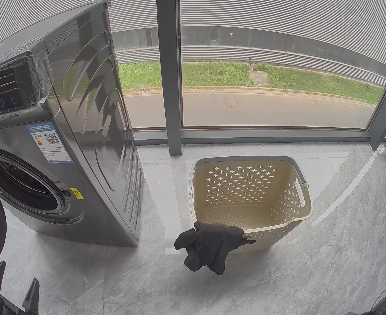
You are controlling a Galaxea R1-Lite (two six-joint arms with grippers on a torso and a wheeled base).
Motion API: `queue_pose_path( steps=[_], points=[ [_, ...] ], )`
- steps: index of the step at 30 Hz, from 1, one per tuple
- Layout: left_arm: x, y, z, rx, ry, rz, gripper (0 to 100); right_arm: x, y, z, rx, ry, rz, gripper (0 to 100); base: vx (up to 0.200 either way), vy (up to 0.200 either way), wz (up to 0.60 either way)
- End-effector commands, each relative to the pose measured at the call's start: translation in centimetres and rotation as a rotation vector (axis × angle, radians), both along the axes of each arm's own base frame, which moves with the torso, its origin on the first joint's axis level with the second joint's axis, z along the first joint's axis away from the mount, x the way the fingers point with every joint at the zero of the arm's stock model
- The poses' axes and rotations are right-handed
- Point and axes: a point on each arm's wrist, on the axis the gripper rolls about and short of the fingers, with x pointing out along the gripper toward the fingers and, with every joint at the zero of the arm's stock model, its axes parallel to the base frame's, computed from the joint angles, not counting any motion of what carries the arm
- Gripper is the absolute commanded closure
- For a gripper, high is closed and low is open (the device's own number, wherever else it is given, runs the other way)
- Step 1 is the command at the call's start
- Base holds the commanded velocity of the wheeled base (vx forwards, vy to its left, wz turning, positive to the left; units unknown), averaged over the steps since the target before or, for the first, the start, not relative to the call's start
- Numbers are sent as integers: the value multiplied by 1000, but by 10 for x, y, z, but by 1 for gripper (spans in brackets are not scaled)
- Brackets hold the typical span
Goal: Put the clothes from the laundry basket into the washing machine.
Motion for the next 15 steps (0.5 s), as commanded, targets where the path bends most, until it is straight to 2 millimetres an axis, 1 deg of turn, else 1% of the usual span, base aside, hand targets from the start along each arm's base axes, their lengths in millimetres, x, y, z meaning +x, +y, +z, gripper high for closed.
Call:
queue_pose_path(
  steps=[1, 6, 8, 9, 12, 13, 14, 15],
  points=[
    [0, 0, -5, -1, 3, 0, 0, 94, 32, 21, -47, 407, 396, 0, 0, 0, 0],
    [0, 0, -5, -1, 3, 0, 0, 146, 60, 5, -74, 499, 445, 0, 0, 0, 0],
    [0, 0, -5, -1, 3, 0, 0, 147, 60, 5, -75, 501, 445, 0, 0, 0, 0],
    [0, 0, -5, -1, 3, 0, 0, 167, 68, 0, -74, 514, 433, 0, 0, 0, 0],
    [0, 0, -5, -1, 3, 0, 0, 182, 74, -8, -82, 560, 415, 0, 0, 0, 0],
    [0, 0, -5, -1, 3, 0, 0, 182, 74, -8, -82, 560, 415, 0, 0, 0, 0],
    [0, 0, -5, 0, 3, 0, 0, 190, 78, -16, -92, 599, 407, 0, 0, 0, 0],
    [0, 0, -5, 0, 3, 0, 0, 191, 78, -17, -94, 607, 405, 0, 0, 0, 0]
  ],
)
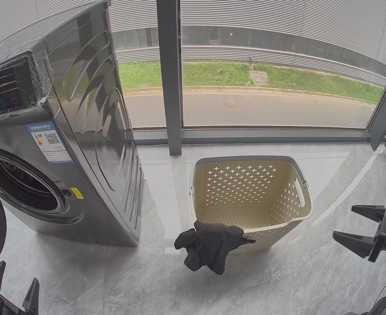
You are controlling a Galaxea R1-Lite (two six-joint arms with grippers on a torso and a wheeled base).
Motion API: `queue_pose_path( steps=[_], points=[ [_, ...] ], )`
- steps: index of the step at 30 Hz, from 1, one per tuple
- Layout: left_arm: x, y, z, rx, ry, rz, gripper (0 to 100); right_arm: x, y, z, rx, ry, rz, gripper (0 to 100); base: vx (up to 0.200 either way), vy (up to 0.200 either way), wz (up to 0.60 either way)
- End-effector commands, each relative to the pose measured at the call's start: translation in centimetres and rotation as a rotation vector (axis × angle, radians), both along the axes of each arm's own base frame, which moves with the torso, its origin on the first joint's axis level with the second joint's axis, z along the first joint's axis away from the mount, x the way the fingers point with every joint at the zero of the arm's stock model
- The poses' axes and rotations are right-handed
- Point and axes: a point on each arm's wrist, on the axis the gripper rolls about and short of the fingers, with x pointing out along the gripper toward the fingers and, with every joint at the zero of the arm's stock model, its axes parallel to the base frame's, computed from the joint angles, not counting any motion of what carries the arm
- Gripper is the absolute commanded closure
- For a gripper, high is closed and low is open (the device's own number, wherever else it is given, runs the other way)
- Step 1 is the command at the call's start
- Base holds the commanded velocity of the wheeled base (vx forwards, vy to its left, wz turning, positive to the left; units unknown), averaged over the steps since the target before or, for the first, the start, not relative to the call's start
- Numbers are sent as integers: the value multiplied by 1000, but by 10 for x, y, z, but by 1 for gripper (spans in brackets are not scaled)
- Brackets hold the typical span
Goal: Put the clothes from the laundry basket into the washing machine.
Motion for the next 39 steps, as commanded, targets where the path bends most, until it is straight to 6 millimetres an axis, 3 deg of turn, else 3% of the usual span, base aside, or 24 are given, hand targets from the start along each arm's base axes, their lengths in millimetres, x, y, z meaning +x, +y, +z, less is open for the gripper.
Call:
queue_pose_path(
  steps=[1, 10, 17, 28, 33, 39],
  points=[
    [0, 0, -5, 1, 3, 0, 0, 79, 44, -47, -87, 277, 91, 0, 0, 0, 0],
    [0, 0, -5, -7, 3, 0, 0, 110, 58, -71, -86, 334, 83, 0, 0, 0, 0],
    [0, 0, -5, -1, 3, -3, 0, 122, 68, -84, -94, 354, 97, 0, 0, 0, 0],
    [0, 0, -5, -1, 3, -2, 0, 160, 107, -118, -101, 353, 117, 0, 0, 0, 0],
    [0, 0, -5, -1, 3, -2, 0, 166, 122, -131, -120, 367, 140, 0, 0, 0, 0],
    [0, 0, -5, -1, 3, -2, 0, 167, 132, -127, -118, 344, 155, 0, 0, 0, 0]
  ],
)
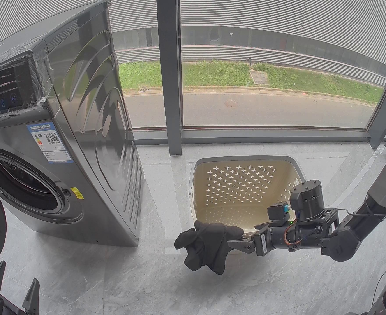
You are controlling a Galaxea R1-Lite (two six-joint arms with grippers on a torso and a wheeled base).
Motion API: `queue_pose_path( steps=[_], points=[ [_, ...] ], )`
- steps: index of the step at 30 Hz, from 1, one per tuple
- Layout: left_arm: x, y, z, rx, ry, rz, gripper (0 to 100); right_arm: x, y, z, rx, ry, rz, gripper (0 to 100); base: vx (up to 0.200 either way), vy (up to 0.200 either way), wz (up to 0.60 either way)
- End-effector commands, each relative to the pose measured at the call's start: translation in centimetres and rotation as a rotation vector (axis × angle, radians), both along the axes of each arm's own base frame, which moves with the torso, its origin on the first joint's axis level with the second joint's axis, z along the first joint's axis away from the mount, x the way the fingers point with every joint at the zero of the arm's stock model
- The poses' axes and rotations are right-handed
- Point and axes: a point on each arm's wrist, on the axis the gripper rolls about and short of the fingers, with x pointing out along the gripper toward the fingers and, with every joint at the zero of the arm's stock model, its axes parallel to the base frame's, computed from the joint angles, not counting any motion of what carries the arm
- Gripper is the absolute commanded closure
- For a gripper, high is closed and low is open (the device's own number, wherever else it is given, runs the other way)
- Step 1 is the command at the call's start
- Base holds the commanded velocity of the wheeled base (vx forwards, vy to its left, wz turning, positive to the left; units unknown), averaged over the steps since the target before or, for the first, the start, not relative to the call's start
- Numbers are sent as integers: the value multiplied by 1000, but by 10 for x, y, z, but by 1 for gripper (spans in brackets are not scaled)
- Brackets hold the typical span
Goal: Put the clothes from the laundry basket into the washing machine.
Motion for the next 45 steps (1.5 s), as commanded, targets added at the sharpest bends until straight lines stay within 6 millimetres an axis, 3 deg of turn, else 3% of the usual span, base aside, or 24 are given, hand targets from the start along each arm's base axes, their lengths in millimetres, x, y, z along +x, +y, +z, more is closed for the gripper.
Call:
queue_pose_path(
  steps=[1, 7, 12, 16, 20, 45],
  points=[
    [0, 0, -5, -1, 3, 0, 0, 1, 8, -6, -6, 10, 20, 0, 0, 0, 0],
    [0, 0, -5, -1, 3, 0, 0, 5, 11, -18, -21, 34, 16, 0, 0, 0, 0],
    [0, 0, -5, -1, 3, 0, 0, 31, 21, -41, -49, 6, -47, 0, 0, 0, 0],
    [0, 0, -5, -1, 3, -2, 0, 32, 25, -42, -52, 7, -38, 0, 0, 0, 0],
    [0, 0, -5, -1, 3, 0, 0, 39, 29, -56, -67, 22, -38, 0, 0, 0, 0],
    [0, 0, -5, -1, 3, 0, 0, 59, 43, -72, -63, -2, -41, 0, 0, 0, 0]
  ],
)
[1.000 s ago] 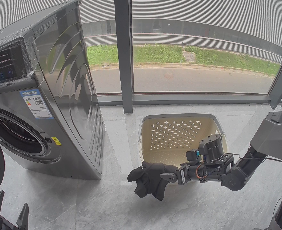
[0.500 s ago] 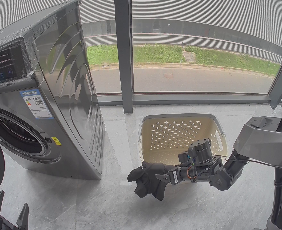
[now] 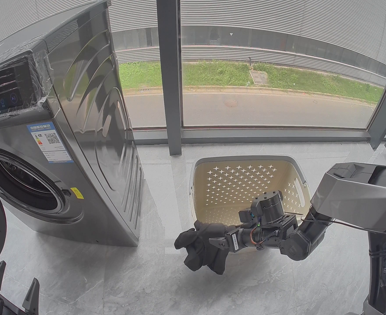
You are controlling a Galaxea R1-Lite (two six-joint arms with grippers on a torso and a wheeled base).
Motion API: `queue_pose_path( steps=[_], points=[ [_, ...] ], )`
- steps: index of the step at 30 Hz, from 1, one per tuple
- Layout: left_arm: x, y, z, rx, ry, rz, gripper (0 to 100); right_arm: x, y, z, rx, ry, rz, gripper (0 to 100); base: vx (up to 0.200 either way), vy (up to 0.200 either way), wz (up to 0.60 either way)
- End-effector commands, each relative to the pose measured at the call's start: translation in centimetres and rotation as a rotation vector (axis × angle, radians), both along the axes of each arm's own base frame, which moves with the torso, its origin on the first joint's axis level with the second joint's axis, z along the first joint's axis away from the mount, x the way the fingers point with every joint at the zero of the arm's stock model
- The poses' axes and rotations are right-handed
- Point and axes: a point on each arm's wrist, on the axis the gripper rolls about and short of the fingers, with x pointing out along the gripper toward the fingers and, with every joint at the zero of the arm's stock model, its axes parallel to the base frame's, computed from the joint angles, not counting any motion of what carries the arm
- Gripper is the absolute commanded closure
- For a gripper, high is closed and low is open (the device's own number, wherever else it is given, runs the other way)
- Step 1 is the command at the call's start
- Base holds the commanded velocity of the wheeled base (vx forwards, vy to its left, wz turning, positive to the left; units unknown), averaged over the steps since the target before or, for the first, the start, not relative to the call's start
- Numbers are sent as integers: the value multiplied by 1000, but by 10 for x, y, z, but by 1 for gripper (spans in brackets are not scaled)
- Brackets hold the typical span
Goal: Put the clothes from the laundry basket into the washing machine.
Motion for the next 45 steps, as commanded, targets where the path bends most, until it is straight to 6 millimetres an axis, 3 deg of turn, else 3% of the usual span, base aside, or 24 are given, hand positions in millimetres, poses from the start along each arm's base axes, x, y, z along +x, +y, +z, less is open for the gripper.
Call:
queue_pose_path(
  steps=[1, 2, 16, 25, 29, 40, 45],
  points=[
    [0, 0, -5, 0, 3, 0, 0, 0, 2, -4, -4, 6, 3, 0, 0, 0, 0],
    [0, 0, -5, 0, 3, 0, 0, 1, 2, -7, -4, 4, 3, 100, 0, 0, 0],
    [0, 0, -5, 0, 3, 0, 0, -3, 0, -1, 4, -7, 3, 100, 0, 0, 0],
    [0, 0, -5, 0, 3, 0, 0, -17, -7, 30, 29, -51, 7, 100, 0, 0, 0],
    [0, 0, -5, 0, 3, 0, 0, -28, -10, 54, 53, -87, 14, 100, 0, 0, 0],
    [0, 0, -5, 0, 3, 0, 0, -43, -20, 75, 60, -122, -9, 100, 0, 0, 0],
    [0, 0, -5, 0, 3, 0, 0, -55, -25, 93, 82, -153, -6, 100, 0, 0, 0]
  ],
)
